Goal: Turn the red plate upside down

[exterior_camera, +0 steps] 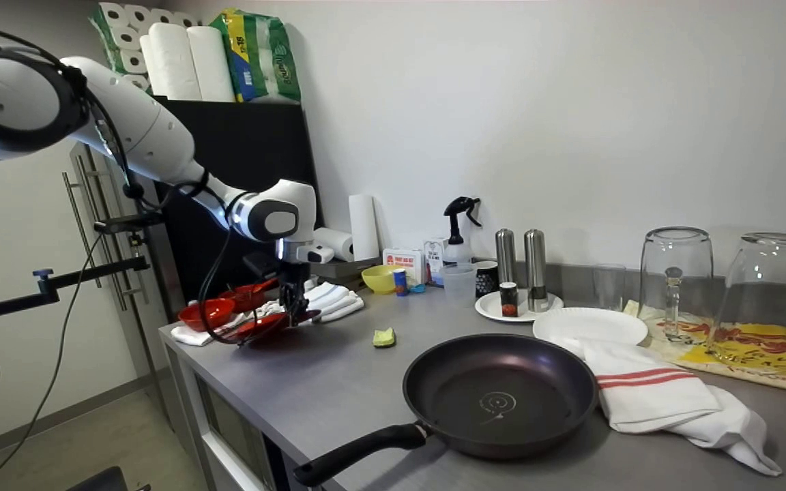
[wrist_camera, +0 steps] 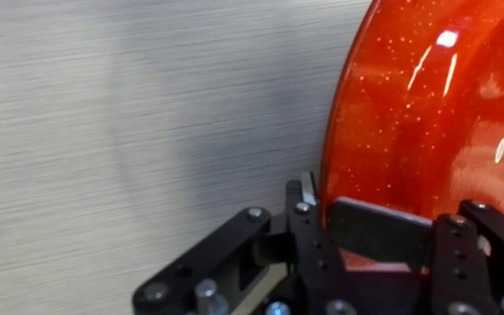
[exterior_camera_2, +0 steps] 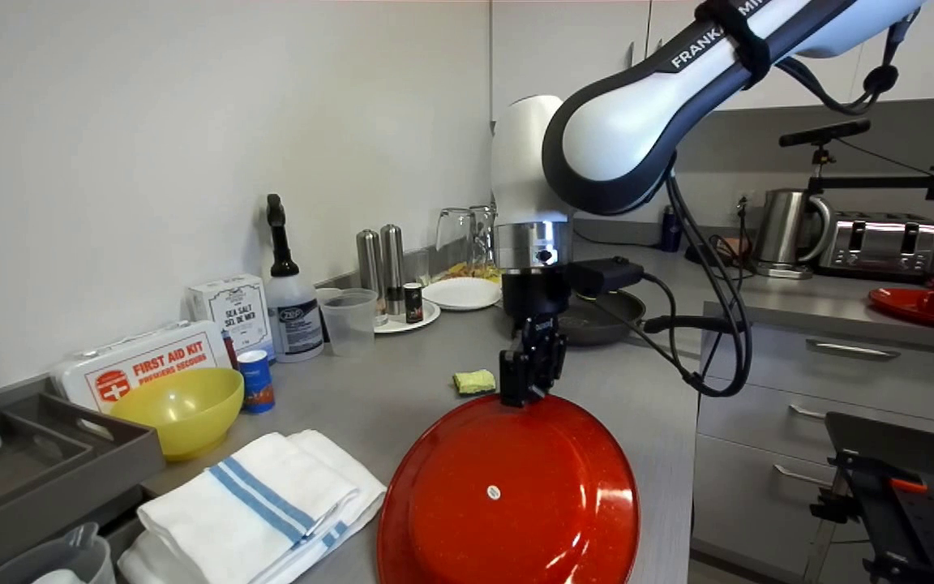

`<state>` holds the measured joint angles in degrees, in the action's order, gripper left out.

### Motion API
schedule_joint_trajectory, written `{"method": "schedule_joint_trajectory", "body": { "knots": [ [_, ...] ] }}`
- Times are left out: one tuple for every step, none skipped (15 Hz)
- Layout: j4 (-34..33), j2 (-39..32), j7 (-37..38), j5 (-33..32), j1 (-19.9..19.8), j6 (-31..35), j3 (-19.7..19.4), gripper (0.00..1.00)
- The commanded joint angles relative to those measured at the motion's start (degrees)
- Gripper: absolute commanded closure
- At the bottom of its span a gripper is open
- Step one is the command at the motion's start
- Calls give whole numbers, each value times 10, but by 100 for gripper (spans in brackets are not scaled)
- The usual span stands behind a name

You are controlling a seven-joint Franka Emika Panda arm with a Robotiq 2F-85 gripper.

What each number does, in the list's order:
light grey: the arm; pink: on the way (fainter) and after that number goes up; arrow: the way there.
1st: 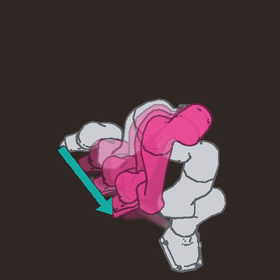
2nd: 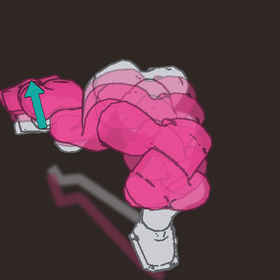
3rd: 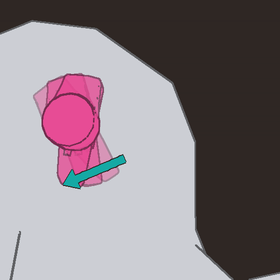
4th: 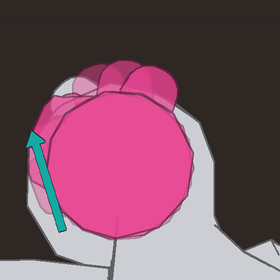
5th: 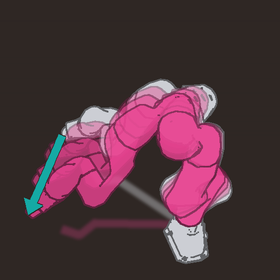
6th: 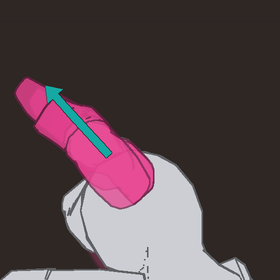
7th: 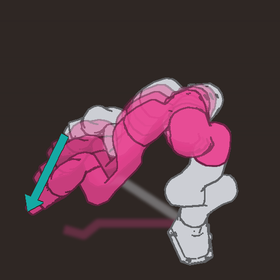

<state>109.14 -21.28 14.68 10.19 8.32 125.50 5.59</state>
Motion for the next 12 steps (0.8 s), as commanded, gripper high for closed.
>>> {"method": "schedule_joint_trajectory", "body": {
  "knots": [
    [8, 3, 50, -56, 22, 27, -19, 95],
    [12, 3, 66, -82, 30, 37, -26, 95],
    [15, 2, 85, -110, 38, 46, -33, 95],
    [15, -2, 100, -129, 42, 47, -38, 95],
    [15, -6, 117, -147, 47, 48, -42, 95],
    [15, -11, 133, -161, 51, 48, -47, 95],
    [14, -16, 149, -174, 56, 47, -51, 95],
    [13, -22, 164, -187, 60, 43, -55, 95],
    [12, -26, 176, -197, 63, 42, -59, 95],
    [11, -31, 189, -206, 66, 40, -63, 95],
    [10, -34, 200, -212, 69, 38, -66, 95],
    [10, -36, 209, -216, 70, 36, -68, 95]
  ]
}}
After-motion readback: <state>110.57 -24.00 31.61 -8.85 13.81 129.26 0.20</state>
